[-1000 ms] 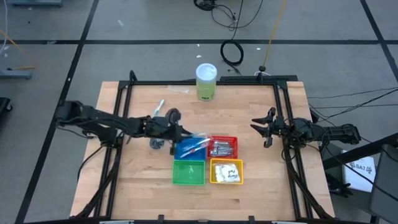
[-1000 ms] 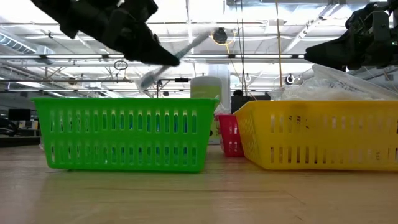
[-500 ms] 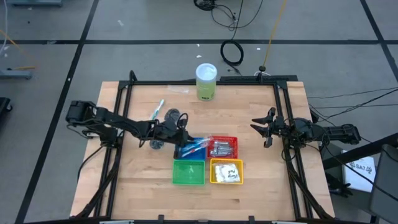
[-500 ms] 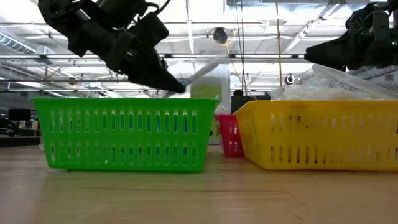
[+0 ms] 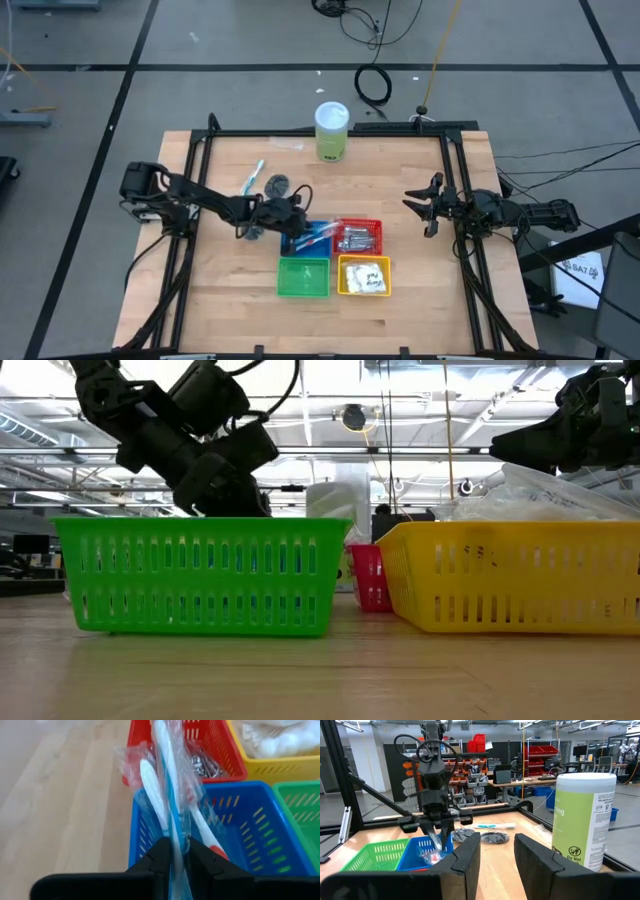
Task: Pick & Place Travel size toiletries
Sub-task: Put the blue toothbrush into the blue basket
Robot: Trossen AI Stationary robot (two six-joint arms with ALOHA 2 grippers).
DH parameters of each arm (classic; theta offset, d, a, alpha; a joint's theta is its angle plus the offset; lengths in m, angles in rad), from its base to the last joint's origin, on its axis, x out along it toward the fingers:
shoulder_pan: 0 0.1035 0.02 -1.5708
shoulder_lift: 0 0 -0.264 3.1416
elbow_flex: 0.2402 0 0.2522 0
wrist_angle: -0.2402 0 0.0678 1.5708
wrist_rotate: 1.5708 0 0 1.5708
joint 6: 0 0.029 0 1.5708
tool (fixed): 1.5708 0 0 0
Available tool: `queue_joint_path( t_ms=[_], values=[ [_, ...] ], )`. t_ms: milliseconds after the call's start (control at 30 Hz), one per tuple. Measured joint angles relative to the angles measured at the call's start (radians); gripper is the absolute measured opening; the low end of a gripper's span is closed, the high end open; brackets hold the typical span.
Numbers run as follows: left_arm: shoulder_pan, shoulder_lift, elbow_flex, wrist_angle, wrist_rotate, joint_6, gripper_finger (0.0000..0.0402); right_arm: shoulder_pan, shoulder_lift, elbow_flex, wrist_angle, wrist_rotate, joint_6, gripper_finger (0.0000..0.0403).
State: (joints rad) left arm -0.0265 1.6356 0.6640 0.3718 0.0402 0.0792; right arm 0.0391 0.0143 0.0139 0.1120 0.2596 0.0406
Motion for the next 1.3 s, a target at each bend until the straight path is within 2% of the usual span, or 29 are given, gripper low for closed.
queue_joint_path(
  t_ms=[300, 833, 1100, 1300],
  values=[
    [0.000, 0.009, 0.000, 0.003, -0.022, -0.020, 0.0052, 0.000, 0.000, 0.000, 0.000, 0.000, 0.000, 0.0110],
    [0.000, 0.007, 0.000, 0.007, -0.043, -0.171, 0.0060, 0.000, 0.000, 0.000, 0.000, 0.000, 0.000, 0.0110],
    [0.000, 0.007, 0.000, 0.007, -0.095, -0.209, 0.0140, 0.000, 0.000, 0.000, 0.000, 0.000, 0.000, 0.0110],
    [-0.013, 0.007, 0.000, 0.023, -0.086, -0.107, 0.0190, 0.000, 0.000, 0.000, 0.000, 0.000, 0.000, 0.0110]
  ],
)
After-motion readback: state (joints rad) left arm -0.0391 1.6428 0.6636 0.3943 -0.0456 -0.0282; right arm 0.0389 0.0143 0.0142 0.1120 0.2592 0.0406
